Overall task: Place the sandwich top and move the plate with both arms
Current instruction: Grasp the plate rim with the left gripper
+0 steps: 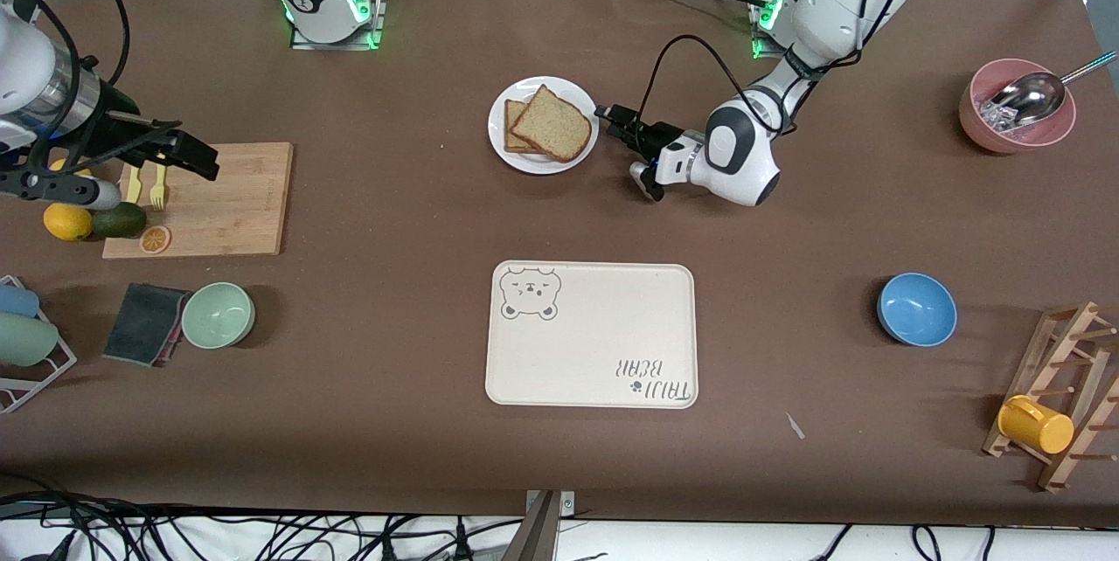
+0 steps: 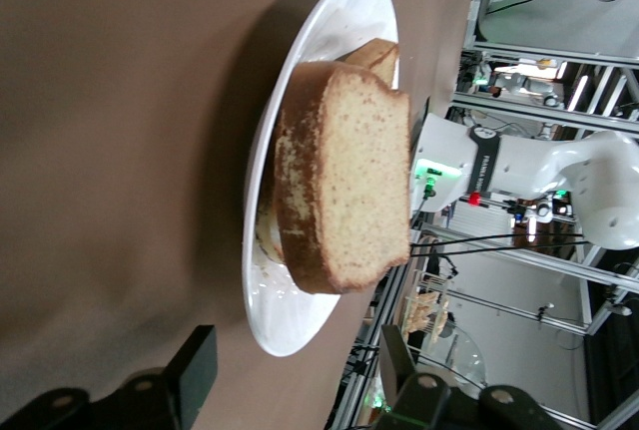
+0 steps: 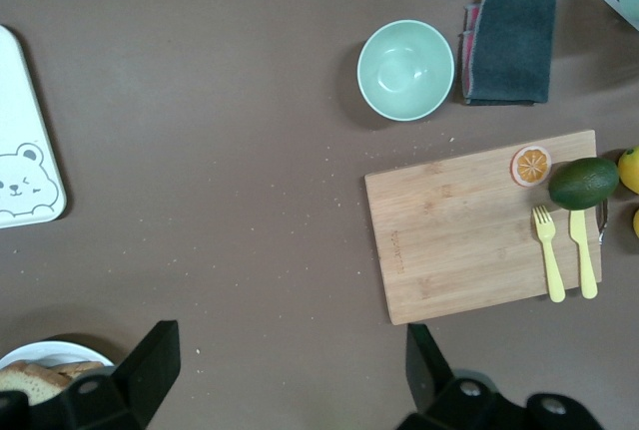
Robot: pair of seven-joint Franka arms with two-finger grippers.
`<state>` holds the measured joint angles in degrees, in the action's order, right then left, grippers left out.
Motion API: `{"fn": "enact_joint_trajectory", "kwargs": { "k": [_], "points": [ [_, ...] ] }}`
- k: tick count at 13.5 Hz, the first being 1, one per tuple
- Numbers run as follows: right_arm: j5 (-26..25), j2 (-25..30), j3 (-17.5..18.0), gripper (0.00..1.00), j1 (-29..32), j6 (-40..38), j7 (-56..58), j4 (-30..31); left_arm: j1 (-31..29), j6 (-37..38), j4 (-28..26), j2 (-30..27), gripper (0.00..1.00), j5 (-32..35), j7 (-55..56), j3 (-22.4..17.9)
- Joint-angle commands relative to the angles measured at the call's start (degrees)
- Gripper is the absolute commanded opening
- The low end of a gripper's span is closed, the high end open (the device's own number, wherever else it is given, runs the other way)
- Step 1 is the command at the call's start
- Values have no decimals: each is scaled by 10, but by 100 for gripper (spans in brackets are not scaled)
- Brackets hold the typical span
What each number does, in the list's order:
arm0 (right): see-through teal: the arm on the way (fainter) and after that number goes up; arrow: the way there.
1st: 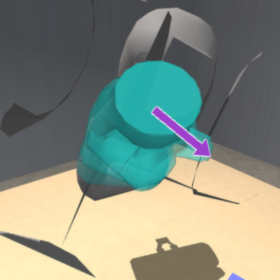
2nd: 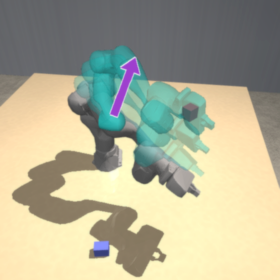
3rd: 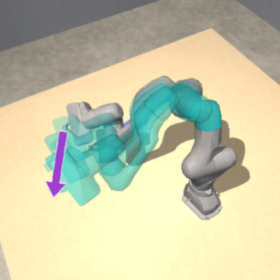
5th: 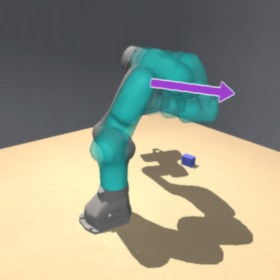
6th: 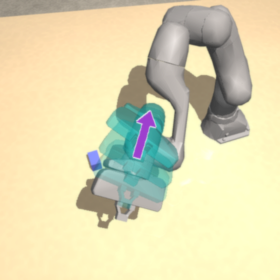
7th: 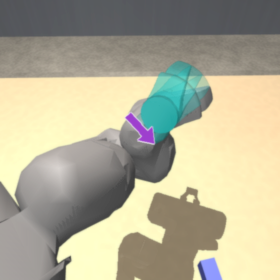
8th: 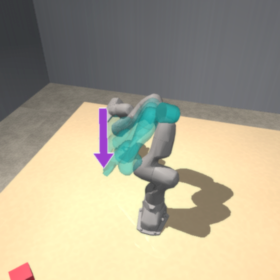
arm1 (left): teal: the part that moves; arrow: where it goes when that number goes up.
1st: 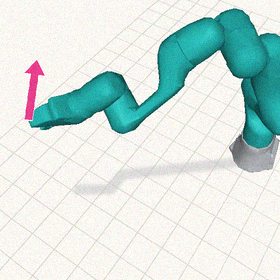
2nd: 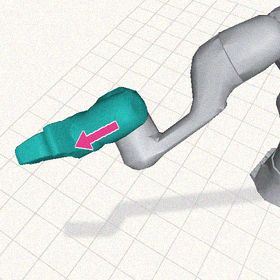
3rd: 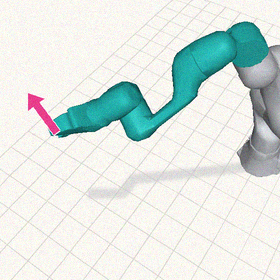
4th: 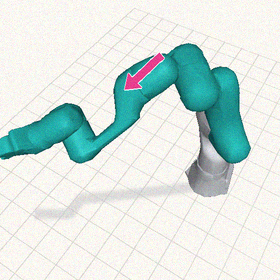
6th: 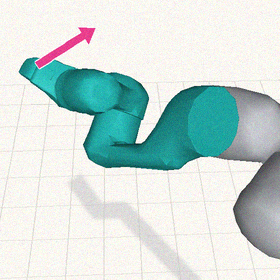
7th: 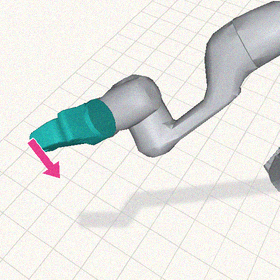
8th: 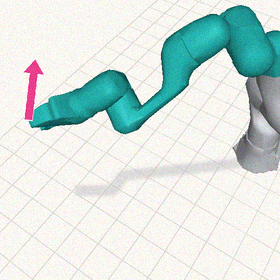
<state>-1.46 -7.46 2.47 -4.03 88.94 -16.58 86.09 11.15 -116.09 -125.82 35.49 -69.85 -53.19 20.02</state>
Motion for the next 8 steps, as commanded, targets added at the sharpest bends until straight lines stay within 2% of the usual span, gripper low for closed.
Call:
{"fn": "enact_joint_trajectory", "kwargs": {
  "k": [1, 4, 8],
  "points": [
    [-7, -6, -5, 100, 3, -4, -6, -6, 18, -22, -2, 2, 68, -39, -7, 2],
    [-7, 34, -15, 100, 3, 87, 1, 85, 48, -52, -1, 2, 65, -56, -8, 1],
    [-5, 48, -21, 100, 3, 85, 1, 100, 48, -48, -10, -2, 65, -56, -16, 2]
  ]
}}
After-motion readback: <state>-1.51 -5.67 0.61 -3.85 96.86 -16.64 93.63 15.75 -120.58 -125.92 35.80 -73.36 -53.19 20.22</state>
